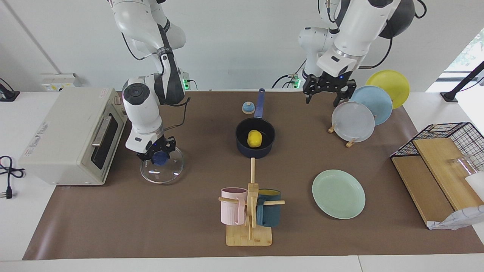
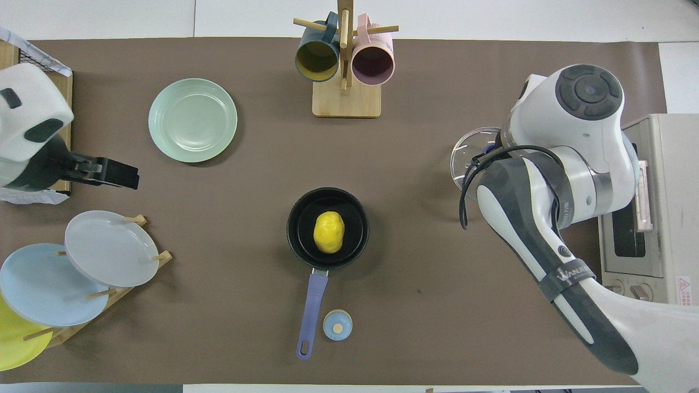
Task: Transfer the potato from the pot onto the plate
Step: 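Set the lid beside the toaster while the left gripper reaches the saucepan, then grasp the yellow potato inside the saucepan with the left gripper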
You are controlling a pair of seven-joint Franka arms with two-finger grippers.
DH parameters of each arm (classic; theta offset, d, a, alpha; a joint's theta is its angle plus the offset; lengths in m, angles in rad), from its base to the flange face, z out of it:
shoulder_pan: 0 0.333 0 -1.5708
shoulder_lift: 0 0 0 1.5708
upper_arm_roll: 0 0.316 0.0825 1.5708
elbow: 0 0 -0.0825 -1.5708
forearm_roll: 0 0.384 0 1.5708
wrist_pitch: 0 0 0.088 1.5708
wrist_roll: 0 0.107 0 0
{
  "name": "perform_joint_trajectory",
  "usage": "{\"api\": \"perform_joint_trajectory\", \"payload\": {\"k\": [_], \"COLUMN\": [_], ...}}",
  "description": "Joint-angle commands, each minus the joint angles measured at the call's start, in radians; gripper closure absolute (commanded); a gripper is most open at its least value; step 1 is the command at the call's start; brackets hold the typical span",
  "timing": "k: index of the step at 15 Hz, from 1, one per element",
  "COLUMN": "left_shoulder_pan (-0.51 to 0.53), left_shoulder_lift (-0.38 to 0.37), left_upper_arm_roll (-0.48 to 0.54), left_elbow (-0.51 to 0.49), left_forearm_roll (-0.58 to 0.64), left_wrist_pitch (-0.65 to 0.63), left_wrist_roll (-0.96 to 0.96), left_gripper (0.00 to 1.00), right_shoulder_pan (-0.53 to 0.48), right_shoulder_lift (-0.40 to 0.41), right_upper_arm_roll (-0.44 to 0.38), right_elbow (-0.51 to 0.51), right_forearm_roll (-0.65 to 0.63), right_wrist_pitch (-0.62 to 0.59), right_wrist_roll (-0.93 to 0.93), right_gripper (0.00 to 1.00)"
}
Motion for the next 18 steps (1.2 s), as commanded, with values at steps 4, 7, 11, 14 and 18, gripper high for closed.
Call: {"api": "perform_joint_trajectory", "payload": {"k": [4,7,11,14,18], "left_shoulder_pan": [-0.2,-0.277,-0.289,-0.297,-0.298], "left_shoulder_lift": [-0.013,0.074,0.148,0.188,0.233], "left_upper_arm_roll": [0.018,0.021,0.021,0.022,0.022], "left_elbow": [-0.196,-0.233,-0.233,-0.236,-0.246], "left_forearm_roll": [-0.02,-0.019,-0.008,0.007,0.007], "left_wrist_pitch": [0.243,0.372,0.414,0.421,0.461], "left_wrist_roll": [-0.169,-0.25,-0.266,-0.268,-0.314], "left_gripper": [0.0,0.0,0.0,0.0,0.0], "right_shoulder_pan": [-0.061,-0.061,-0.06,-0.06,-0.068], "right_shoulder_lift": [-0.063,-0.069,-0.069,-0.069,-0.06], "right_upper_arm_roll": [0.016,0.016,0.016,0.013,0.005], "right_elbow": [-0.159,-0.17,-0.029,0.158,0.412], "right_forearm_roll": [0.009,0.009,0.086,0.106,0.1], "right_wrist_pitch": [0.129,0.133,-0.038,-0.285,-0.633], "right_wrist_roll": [-0.053,-0.045,-0.032,0.06,0.211], "right_gripper": [0.53,0.05,0.0,0.0,0.0]}}
